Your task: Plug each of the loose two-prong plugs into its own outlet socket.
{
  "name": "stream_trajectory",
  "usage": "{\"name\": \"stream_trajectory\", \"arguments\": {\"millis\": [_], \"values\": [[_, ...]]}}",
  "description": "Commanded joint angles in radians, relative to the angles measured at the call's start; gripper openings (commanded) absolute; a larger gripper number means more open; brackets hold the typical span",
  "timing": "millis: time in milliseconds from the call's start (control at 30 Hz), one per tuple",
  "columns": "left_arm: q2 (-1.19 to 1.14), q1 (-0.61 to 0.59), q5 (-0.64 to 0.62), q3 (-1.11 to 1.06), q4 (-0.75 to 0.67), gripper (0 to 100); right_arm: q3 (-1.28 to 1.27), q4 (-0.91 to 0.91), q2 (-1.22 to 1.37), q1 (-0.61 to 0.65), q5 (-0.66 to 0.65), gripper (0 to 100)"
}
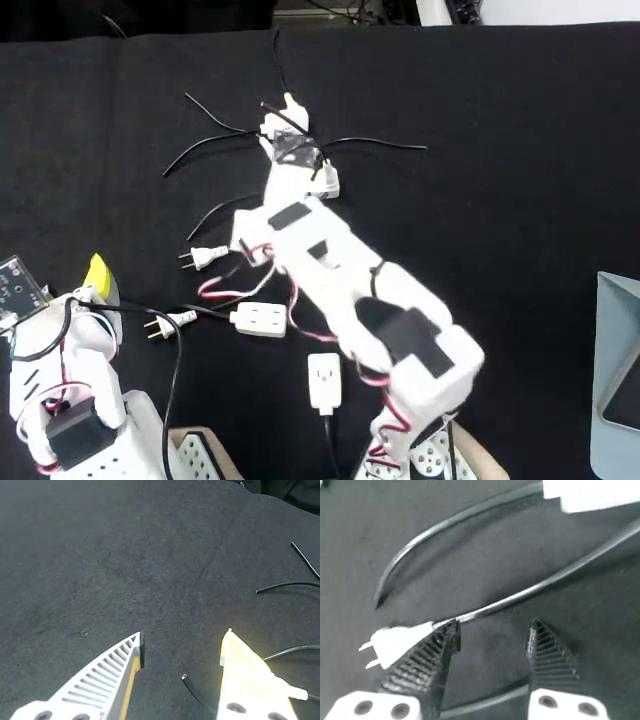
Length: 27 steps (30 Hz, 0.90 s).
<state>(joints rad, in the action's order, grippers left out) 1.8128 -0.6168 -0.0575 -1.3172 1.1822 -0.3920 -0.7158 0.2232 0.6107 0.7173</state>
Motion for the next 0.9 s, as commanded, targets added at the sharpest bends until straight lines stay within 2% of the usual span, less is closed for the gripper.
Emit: {"name": "stream_trajectory", "arguments": {"millis": [0, 167, 500, 700, 867], "values": [[0.005, -0.008, -0.005, 0.01, 0.002, 26, 0.154, -0.08, 0.071, -0.041, 0.052, 20.6], [0.005, -0.008, -0.003, 0.007, 0.002, 26, 0.278, -0.173, 0.142, -0.058, 0.092, 20.6], [0.005, -0.008, -0.002, 0.007, 0.003, 26, 0.415, -0.227, 0.306, -0.069, 0.089, 20.5], [0.005, -0.008, -0.002, 0.007, 0.003, 26, 0.628, -0.47, 0.446, -0.068, 0.092, 20.1], [0.005, -0.008, -0.002, 0.007, 0.003, 26, 0.789, -0.609, 0.541, -0.069, 0.081, 7.0]]}}
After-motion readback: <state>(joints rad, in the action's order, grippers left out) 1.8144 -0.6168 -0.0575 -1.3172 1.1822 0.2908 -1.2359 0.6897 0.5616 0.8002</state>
